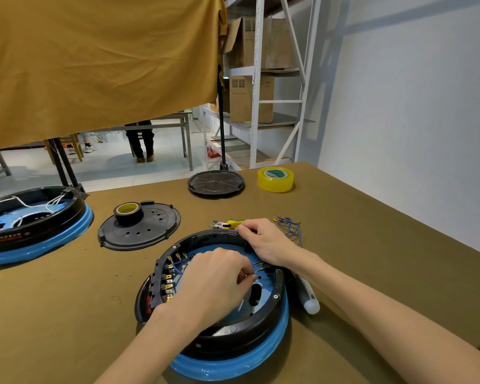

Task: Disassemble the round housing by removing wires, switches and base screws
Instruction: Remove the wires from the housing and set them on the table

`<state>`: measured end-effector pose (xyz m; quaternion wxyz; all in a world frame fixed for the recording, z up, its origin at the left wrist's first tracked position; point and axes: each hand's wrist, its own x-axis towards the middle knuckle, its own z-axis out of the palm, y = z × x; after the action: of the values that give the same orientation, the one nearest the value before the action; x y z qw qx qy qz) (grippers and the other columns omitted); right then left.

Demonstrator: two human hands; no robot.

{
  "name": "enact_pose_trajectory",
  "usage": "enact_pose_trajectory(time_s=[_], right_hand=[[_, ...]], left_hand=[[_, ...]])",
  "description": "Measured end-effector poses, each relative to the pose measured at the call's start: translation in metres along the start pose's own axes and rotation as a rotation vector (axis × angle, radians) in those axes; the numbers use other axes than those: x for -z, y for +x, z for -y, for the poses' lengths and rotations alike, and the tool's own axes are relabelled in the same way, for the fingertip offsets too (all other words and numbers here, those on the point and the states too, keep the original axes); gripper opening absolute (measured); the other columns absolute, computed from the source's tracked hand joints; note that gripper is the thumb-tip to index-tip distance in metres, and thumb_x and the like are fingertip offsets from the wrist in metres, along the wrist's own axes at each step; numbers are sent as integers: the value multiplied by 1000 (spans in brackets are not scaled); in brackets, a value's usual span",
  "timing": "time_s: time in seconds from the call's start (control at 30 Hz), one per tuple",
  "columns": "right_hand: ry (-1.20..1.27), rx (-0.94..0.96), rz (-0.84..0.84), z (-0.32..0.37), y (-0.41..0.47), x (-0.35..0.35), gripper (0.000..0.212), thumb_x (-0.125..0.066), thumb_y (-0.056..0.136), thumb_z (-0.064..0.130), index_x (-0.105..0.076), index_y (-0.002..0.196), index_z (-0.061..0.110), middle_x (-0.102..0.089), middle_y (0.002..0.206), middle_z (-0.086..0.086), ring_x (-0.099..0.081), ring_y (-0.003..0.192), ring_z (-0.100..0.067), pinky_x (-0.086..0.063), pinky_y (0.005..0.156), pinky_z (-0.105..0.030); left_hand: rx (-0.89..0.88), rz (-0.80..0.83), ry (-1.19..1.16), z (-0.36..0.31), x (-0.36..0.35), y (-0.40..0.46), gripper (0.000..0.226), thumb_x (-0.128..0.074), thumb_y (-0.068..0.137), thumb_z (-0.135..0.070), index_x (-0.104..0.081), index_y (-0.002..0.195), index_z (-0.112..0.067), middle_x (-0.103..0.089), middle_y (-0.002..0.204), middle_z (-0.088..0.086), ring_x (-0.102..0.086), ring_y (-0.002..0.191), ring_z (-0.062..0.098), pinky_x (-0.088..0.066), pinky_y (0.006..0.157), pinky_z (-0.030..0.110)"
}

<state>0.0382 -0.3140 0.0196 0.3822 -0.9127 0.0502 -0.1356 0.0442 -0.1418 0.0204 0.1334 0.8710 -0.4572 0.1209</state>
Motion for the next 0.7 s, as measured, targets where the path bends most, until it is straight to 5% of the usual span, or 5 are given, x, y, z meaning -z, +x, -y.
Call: enact_pose_trajectory(time_s=[0.17, 0.43, 0.7], right_hand=[[14, -10, -13, -3, 1, -3, 41, -46, 107, 29, -51, 72, 9, -42, 66, -1, -36, 61, -13, -27, 54, -24], [0, -10, 0, -3, 1, -2, 44, -46, 107, 29, -55, 80, -4, -47, 69, -6, -40, 65, -16, -29, 59, -31], [11, -17, -6, 0, -1, -2, 39, -45, 108, 28, -53, 74, 8, -46, 69, -6, -40, 65, -16, -29, 58, -32]], left_hand=[[-57, -8, 63, -2, 1, 1, 30, -49, 99, -55, -72, 109, -40, -70, 96, -15, -66, 91, 11, -53, 72, 31], [-22, -71, 72, -5, 5, 2, 23, -55, 96, -49, -74, 99, -37, -72, 92, -15, -67, 86, 11, -50, 69, 29], [-58, -119, 77, -5, 5, 1, 24, -56, 96, -50, -75, 98, -36, -72, 91, -14, -66, 85, 9, -44, 64, 27]])
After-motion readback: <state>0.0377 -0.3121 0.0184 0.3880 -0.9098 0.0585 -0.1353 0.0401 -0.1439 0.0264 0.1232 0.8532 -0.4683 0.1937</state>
